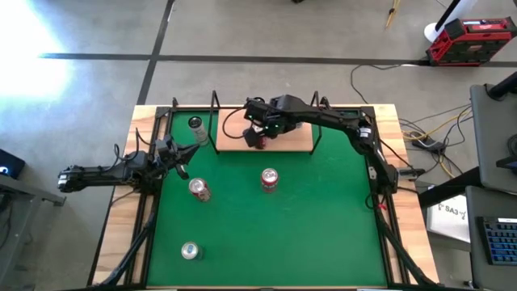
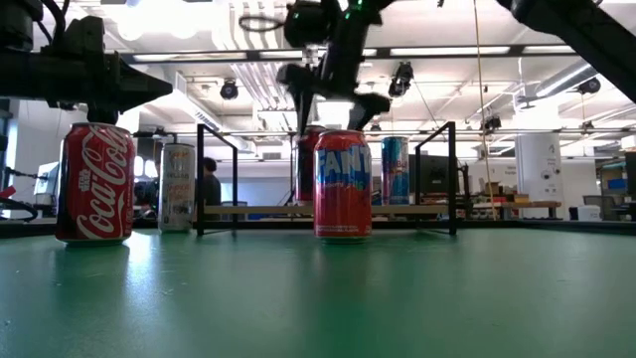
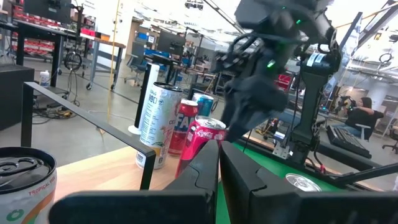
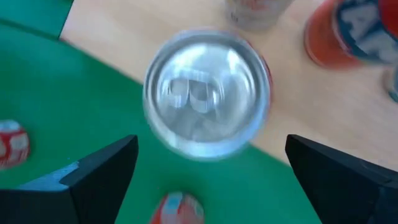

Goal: Place canned beverage on shelf
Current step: Put the bottom red-white soda can on the shelf

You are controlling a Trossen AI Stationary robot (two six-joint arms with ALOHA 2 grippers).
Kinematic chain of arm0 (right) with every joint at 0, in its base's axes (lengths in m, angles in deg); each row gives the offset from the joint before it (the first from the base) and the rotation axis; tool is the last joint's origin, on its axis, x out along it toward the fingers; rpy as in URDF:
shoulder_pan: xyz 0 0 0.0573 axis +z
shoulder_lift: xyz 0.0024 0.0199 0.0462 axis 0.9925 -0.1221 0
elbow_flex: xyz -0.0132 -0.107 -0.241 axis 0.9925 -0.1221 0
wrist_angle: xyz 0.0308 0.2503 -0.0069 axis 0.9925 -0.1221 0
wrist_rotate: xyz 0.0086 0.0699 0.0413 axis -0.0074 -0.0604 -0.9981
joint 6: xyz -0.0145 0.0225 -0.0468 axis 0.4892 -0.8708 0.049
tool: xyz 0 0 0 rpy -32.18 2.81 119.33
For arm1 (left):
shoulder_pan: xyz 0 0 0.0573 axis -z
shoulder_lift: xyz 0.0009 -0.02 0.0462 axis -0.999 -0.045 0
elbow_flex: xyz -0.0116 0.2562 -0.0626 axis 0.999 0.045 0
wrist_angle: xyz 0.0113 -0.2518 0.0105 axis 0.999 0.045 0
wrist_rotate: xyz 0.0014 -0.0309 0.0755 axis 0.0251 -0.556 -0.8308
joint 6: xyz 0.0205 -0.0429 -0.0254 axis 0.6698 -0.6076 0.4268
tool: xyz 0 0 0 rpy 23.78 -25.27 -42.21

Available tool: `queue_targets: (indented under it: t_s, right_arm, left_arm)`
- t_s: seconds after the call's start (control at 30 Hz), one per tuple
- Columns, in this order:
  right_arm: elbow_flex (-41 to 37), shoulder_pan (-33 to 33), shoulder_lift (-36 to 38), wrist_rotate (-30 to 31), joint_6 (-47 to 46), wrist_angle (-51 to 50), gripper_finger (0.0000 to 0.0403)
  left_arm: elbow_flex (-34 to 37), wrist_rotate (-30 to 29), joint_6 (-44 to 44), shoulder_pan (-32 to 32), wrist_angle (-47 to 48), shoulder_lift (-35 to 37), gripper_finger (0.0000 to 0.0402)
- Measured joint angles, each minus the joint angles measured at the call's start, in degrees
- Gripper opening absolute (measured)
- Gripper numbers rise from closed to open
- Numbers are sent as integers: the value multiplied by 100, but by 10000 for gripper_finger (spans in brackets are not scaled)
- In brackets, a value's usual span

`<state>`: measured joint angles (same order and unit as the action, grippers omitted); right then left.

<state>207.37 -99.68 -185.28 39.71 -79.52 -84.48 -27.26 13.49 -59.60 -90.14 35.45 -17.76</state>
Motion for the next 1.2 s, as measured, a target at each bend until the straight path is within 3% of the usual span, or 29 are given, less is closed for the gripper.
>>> queue_targets:
  t_s: [0.37,0.53,0.7,0.97,1.2]
  right_arm:
    - [-59,536,809,89,-981,-1505,400]
    - [-697,840,1361,359,-1548,-1512,400]
    - [-2231,1125,2330,509,-2161,-806,400]
    - [-5259,1666,4395,922,-2824,1413,400]
    - [-7563,1885,5895,1297,-2145,3777,400]
  left_arm:
    - [-2,0,2,0,0,0,0]
    - [0,0,2,-2,0,0,0]
    - [0,1,2,0,0,0,0]
    - [0,0,1,0,-2,0,0]
    - [-1,0,1,-1,-2,0,0]
